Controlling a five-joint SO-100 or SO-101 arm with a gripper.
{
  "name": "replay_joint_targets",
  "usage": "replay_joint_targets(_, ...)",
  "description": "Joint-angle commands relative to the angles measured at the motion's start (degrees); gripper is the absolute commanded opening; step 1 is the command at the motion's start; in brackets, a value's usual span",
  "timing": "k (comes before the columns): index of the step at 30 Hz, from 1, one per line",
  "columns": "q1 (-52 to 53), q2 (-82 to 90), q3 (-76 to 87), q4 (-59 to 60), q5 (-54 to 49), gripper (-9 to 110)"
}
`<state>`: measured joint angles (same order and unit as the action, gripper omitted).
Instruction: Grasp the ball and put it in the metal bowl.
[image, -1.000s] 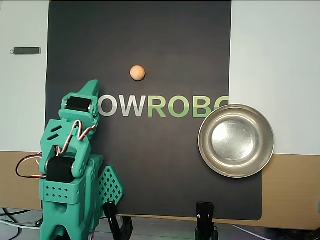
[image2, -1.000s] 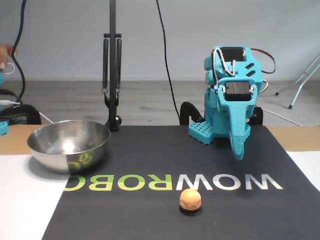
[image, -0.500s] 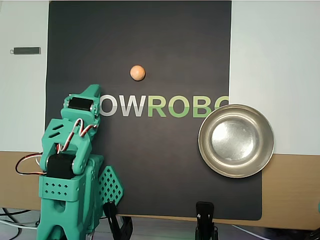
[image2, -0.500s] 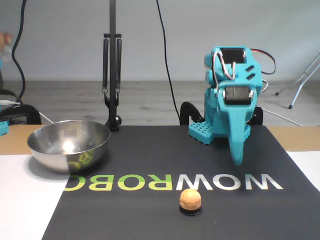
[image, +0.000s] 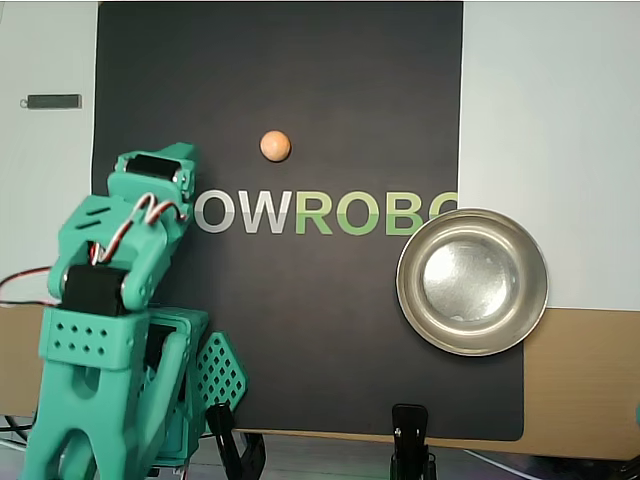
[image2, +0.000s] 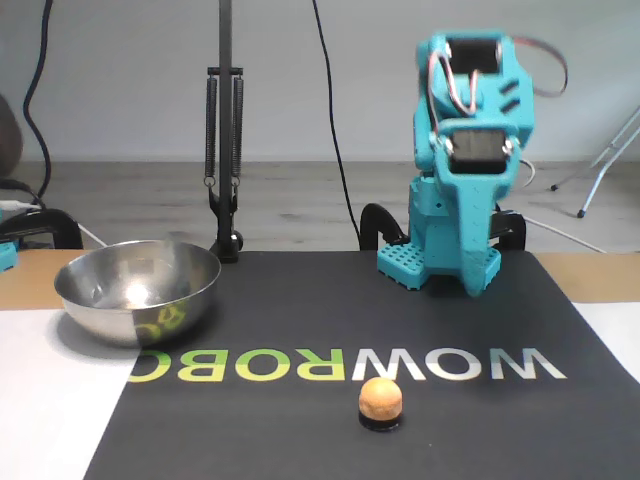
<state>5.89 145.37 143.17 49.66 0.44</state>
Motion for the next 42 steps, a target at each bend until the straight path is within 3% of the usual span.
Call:
replay_joint_targets(1, 1.1, -8.5, -11.5, 3.9, -0.2, 0)
replay_joint_targets(15, 1.7, -34.3, -47.1, 27.7, -0.2, 0)
replay_joint_targets(26, 1.1, -49.8, -51.6, 27.2, -0.2, 0)
replay_joint_targets(42, 1.7, -57.9, -50.8, 24.0, -0.2, 0)
